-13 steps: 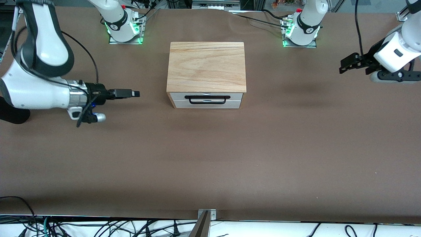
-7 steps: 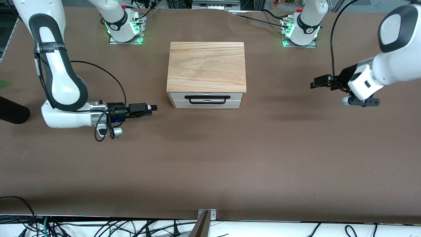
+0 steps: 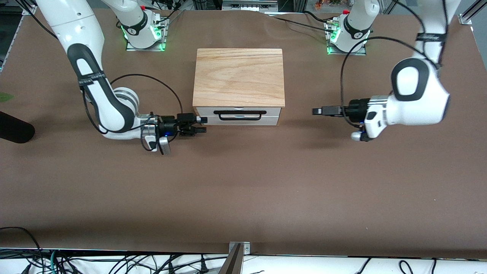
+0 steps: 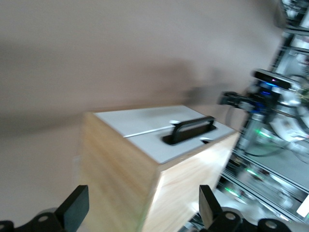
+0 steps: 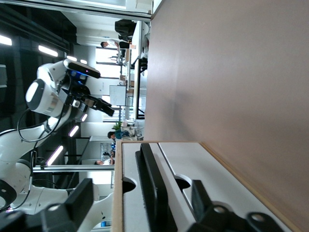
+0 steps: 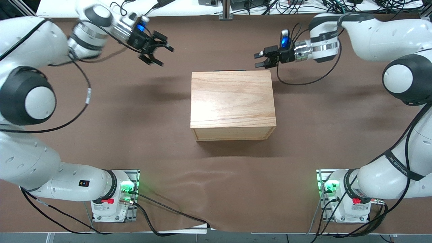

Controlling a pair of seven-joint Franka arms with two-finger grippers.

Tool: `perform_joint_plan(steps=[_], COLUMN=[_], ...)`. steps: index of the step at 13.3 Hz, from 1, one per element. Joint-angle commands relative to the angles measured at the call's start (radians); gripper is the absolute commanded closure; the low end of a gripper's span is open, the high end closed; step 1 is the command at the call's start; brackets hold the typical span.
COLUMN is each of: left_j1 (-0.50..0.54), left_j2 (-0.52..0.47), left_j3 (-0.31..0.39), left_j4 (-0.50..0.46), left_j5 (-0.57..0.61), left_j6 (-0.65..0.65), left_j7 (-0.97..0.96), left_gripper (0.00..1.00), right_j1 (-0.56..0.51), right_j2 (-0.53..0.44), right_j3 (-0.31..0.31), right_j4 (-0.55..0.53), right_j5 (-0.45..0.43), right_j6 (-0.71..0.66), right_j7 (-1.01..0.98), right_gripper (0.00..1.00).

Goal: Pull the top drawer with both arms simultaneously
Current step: 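Close the left and right grippers on the handle's two ends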

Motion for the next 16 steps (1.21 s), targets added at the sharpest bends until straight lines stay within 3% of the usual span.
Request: perform_joint_plan(steps=[1, 4, 5, 7, 10, 13, 16], left_j1=[-0.055, -0.116, -0.125, -0.125, -0.141, -0.173, -0.178], left_j2=[0.101, 0.235, 0.252, 0.257, 0.29, 0.322, 0.333], left_j3=[0.003, 0.003, 0.004, 0.003, -0.019, -0.026, -0.028], left_j4=[-0.021, -0.013, -0.006, 0.011, 0.002, -0.013, -0.013], left_j5=[-0.225, -0.503, -0.545, -0.566, -0.732, -0.826, -0.829], left_j6=[0.013, 0.013, 0.015, 0.012, 0.004, 0.005, 0.005], left_j7=[0.25, 0.542, 0.57, 0.577, 0.741, 0.915, 0.95], left_gripper=[0.0, 0.0, 0.0, 0.0, 0.0, 0.01, 0.02], right_j1=[-0.009, -0.009, -0.009, -0.009, -0.009, -0.009, -0.009], right_j2=[-0.007, -0.007, -0.007, -0.007, -0.006, -0.004, -0.003], right_j3=[0.067, 0.075, 0.081, 0.091, 0.107, 0.107, 0.107], right_j4=[-0.031, -0.059, -0.061, -0.07, -0.084, -0.088, -0.081], right_j5=[0.072, 0.086, 0.086, 0.086, 0.086, 0.085, 0.085], right_j6=[0.07, 0.073, 0.069, 0.069, 0.064, 0.063, 0.063], right_j7=[-0.025, -0.023, -0.023, -0.025, -0.034, -0.045, -0.045], right_gripper=[0.2, 0.34, 0.38, 0.42, 0.43, 0.66, 0.69])
